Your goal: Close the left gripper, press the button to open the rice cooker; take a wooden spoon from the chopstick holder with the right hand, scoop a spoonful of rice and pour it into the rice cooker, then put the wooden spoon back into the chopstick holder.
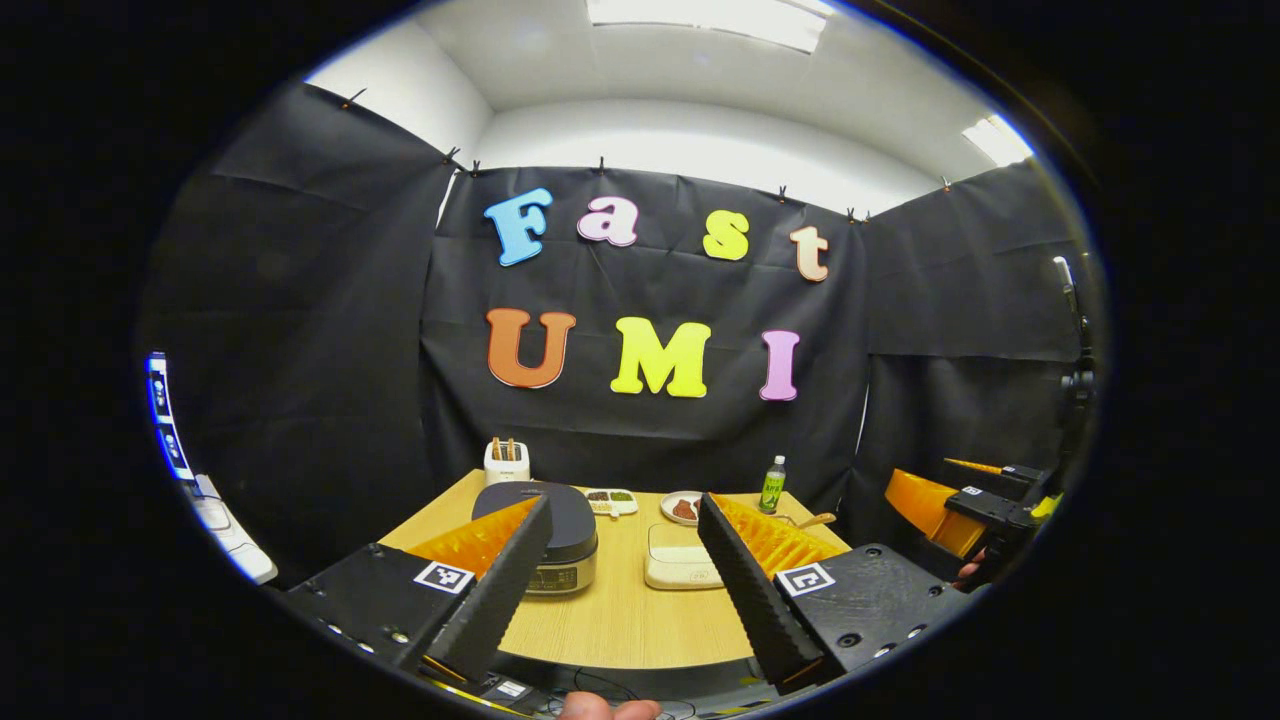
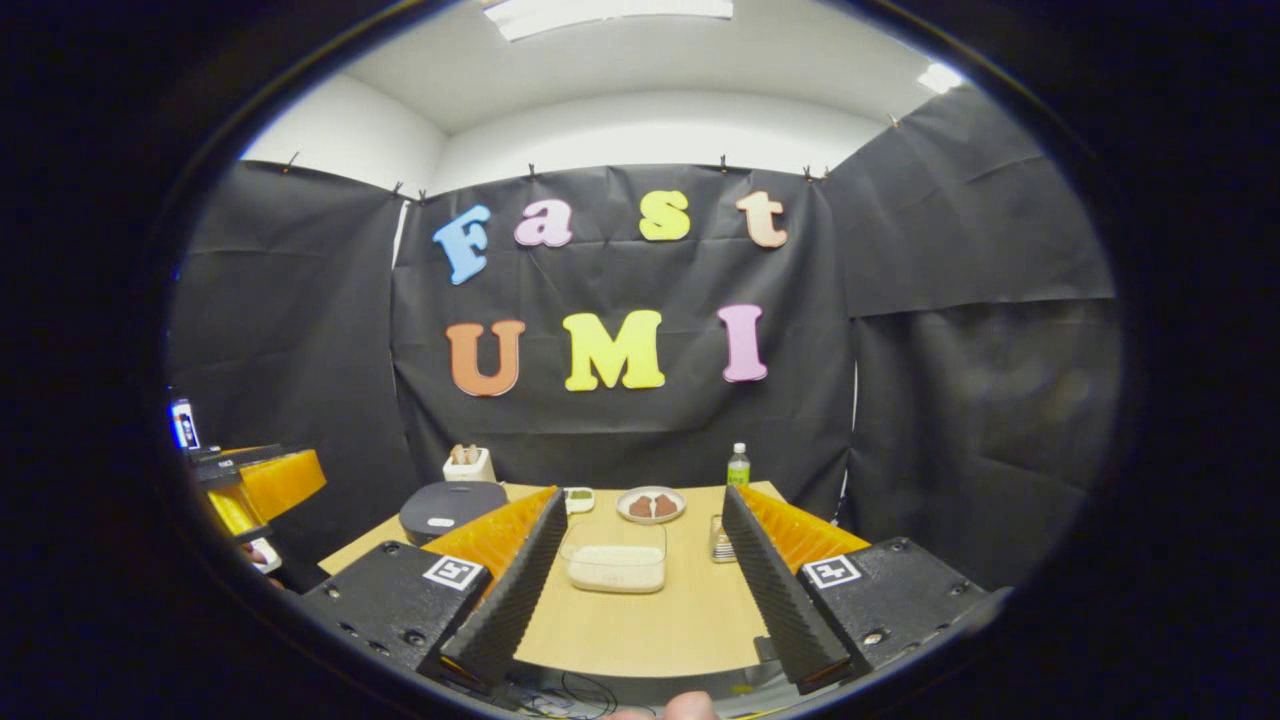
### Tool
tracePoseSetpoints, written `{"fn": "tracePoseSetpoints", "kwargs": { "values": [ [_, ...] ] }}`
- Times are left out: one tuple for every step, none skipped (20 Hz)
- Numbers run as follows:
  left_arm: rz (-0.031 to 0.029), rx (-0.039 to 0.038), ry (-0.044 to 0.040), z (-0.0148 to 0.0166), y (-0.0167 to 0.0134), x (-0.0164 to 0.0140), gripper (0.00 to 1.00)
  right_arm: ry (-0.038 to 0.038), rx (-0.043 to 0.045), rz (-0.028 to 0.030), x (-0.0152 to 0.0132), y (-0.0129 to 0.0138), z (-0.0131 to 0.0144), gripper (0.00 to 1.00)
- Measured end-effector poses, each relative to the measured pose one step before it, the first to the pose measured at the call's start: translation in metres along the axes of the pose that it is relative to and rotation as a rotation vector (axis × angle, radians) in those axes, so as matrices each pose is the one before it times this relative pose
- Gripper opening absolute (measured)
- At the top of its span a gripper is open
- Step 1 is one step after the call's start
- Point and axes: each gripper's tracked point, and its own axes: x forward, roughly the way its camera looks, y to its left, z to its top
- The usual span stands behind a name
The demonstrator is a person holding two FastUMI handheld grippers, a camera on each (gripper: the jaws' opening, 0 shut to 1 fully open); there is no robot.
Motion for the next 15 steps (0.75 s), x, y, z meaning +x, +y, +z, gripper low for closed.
{"fn": "tracePoseSetpoints", "kwargs": {
  "values": [
    [0.00738, 0.00743, -0.00025, 0.00040, -0.00086, -0.00152, 0.95, -0.00379, -0.00231, 0.00581, -0.00108, 0.00053, 0.00095, 1.00],
    [0.00777, 0.00721, -0.00245, 0.00074, -0.00125, 0.00035, 0.94, -0.00370, 0.00022, 0.00426, 0.00003, -0.00014, 0.00065, 1.00],
    [0.00577, 0.00482, -0.00514, 0.00259, -0.00140, -0.00068, 0.94, 0.00367, 0.00354, 0.00539, -0.00005, 0.00075, -0.00099, 1.00],
    [0.00121, -0.00035, -0.00271, 0.00306, -0.00186, -0.00016, 0.94, 0.00520, 0.00289, 0.00412, 0.00027, -0.00026, -0.00244, 1.00],
    [0.00177, -0.00118, -0.00349, 0.00109, -0.00074, 0.00175, 0.95, 0.00274, 0.00129, 0.00292, 0.00148, -0.00103, -0.00072, 1.00],
    [0.00233, -0.00139, -0.00655, 0.00167, -0.00019, 0.00269, 0.95, 0.00084, 0.00182, 0.00014, 0.00163, -0.00256, 0.00027, 0.99],
    [0.00409, -0.00307, -0.00456, 0.00135, -0.00113, 0.00519, 0.95, 0.00133, 0.00302, 0.00014, 0.00233, -0.00216, -0.00017, 1.00],
    [0.00187, 0.00263, -0.00196, 0.00017, -0.00103, 0.00202, 0.95, 0.00802, 0.00133, -0.00228, 0.00208, -0.00247, -0.00223, 1.00],
    [0.00093, 0.01198, 0.00079, -0.00209, -0.00116, 0.00287, 0.95, 0.00360, 0.00131, 0.00183, 0.00077, -0.00130, -0.00105, 1.00],
    [0.00278, 0.01399, -0.00223, -0.00017, -0.00036, 0.00308, 0.95, -0.00316, -0.00031, -0.00207, 0.00119, -0.00173, 0.00173, 1.00],
    [-0.00118, 0.00835, -0.00516, 0.00127, -0.00059, 0.00293, 0.95, -0.00102, -0.00286, -0.00018, 0.00056, -0.00180, 0.00101, 1.00],
    [-0.00485, -0.00200, 0.00147, 0.00025, -0.00167, 0.00211, 0.95, 0.00189, -0.00323, 0.00058, 0.00112, -0.00072, -0.00075, 1.00],
    [-0.00381, -0.00293, 0.00024, 0.00225, -0.00293, -0.00058, 0.95, 0.00123, 0.00062, 0.00447, 0.00106, 0.00041, -0.00013, 1.00],
    [-0.00194, 0.00004, -0.00139, 0.00078, -0.00080, 0.00242, 0.95, -0.00105, 0.00115, 0.00037, 0.00188, 0.00038, 0.00028, 1.00],
    [-0.00031, 0.00168, 0.00049, 0.00105, -0.00014, 0.00123, 0.95, -0.00237, 0.00197, -0.00136, 0.00014, -0.00078, 0.00104, 0.99]
  ]
}}
